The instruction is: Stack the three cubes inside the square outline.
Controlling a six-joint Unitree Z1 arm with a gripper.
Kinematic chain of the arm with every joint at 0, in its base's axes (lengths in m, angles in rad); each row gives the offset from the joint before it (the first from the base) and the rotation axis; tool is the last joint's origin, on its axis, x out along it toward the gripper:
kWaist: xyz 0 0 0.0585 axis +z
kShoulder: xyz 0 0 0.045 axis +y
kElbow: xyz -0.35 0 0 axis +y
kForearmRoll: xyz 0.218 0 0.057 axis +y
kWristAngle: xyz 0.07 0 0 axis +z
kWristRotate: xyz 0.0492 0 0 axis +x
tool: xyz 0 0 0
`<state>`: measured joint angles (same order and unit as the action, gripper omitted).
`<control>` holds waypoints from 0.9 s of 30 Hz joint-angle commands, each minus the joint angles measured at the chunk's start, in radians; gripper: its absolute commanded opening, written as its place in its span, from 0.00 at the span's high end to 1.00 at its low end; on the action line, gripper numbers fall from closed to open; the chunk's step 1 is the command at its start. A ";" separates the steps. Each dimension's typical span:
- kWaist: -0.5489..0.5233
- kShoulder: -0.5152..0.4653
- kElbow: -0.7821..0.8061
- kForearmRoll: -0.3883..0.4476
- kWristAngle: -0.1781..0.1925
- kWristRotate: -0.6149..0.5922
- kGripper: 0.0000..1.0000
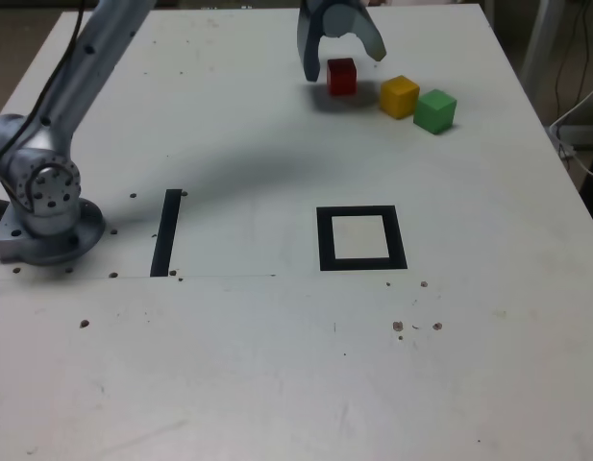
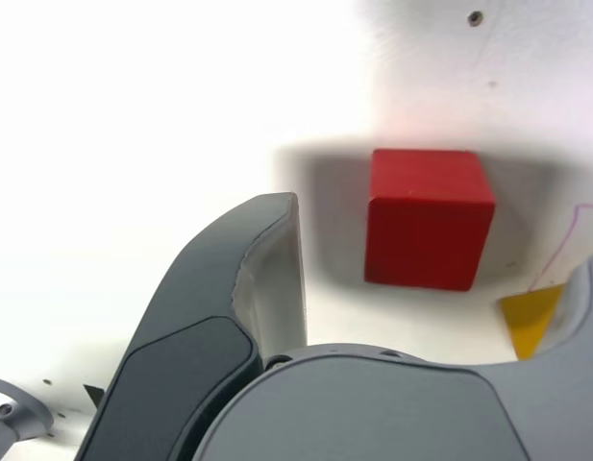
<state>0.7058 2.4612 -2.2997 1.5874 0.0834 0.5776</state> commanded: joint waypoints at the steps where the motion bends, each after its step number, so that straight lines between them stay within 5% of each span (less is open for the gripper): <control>1: 0.002 0.021 -0.019 0.032 -0.006 0.005 0.11; 8: 0.004 0.047 -0.040 0.044 -0.005 0.010 0.29; 16: 0.003 0.046 -0.047 0.047 0.013 0.020 0.65; 27: 0.003 0.044 -0.044 0.049 0.015 0.027 0.68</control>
<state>0.7090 2.5046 -2.3439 1.6028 0.0966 0.6027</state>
